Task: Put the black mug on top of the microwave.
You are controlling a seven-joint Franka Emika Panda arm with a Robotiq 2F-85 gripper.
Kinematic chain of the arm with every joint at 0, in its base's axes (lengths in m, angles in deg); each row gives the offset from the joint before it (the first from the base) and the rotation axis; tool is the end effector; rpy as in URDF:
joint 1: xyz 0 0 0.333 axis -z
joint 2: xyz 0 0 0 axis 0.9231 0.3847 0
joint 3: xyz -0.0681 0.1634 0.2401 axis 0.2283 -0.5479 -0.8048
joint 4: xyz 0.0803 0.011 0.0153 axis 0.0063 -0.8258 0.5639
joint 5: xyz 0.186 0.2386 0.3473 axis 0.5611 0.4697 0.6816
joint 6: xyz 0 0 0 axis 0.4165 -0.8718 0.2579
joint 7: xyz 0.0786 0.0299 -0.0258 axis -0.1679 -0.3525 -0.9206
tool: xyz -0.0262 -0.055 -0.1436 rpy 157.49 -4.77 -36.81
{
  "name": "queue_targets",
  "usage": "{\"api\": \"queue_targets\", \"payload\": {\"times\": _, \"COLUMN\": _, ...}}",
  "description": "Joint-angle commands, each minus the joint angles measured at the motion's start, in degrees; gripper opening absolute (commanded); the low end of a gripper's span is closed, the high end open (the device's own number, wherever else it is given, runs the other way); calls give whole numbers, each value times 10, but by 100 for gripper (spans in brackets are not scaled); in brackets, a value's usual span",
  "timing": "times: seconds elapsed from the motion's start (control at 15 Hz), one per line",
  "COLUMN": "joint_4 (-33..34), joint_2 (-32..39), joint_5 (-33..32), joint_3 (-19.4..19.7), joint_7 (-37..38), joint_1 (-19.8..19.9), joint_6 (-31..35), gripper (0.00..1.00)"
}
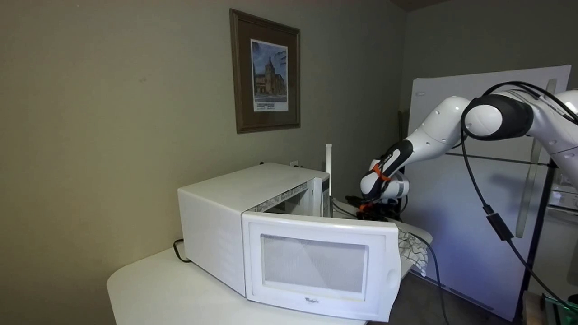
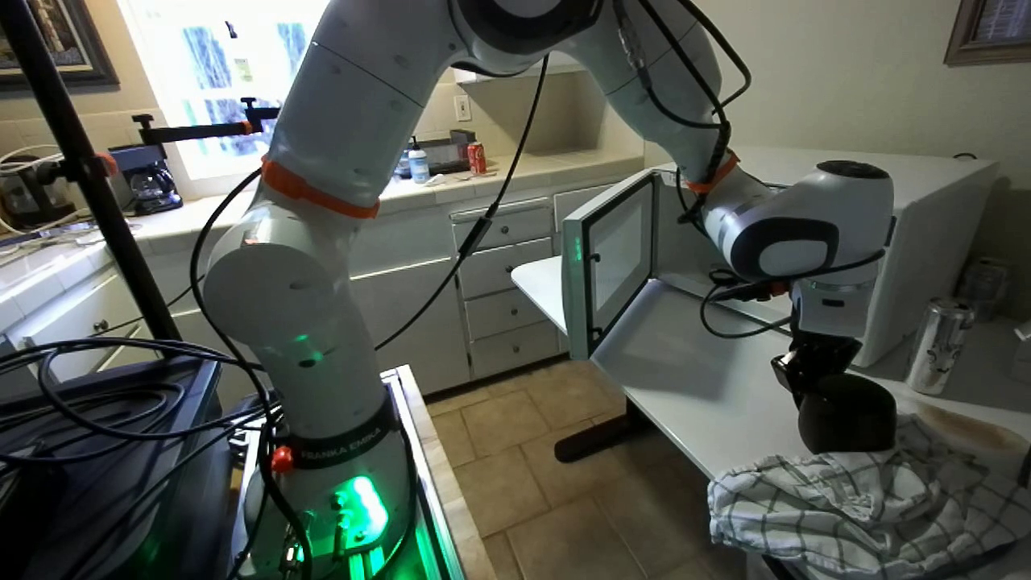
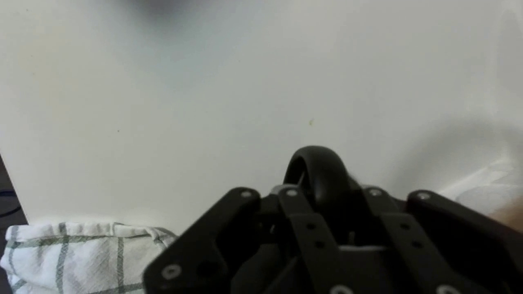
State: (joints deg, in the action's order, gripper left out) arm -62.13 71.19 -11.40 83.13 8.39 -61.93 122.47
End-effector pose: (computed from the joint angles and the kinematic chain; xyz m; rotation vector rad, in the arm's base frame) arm 0.6456 -0.1998 0.0727 -1.9625 2.3037 -0.1198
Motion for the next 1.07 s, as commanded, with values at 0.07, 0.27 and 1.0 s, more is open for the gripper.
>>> {"api": "queue_targets", "payload": {"times": 0.07, "joint_4": -19, "joint_2": -12, "joint_5": -39, "joint_3": 30, "joint_7": 34, "joint_1": -36, "joint_6": 28, "gripper": 2}}
{"api": "queue_targets", "payload": {"times": 0.27, "joint_4": -44, "joint_2": -42, "joint_5": -69, "joint_3": 38, "joint_7": 22, "joint_1": -57, "joint_6": 37, "gripper": 2}}
{"api": "queue_targets", "payload": {"times": 1.0, "joint_4": -140, "joint_2": -214, "joint_5": -128, "joint_3": 0, "joint_7": -85, "joint_1": -74, "joint_6": -44, "gripper": 2}}
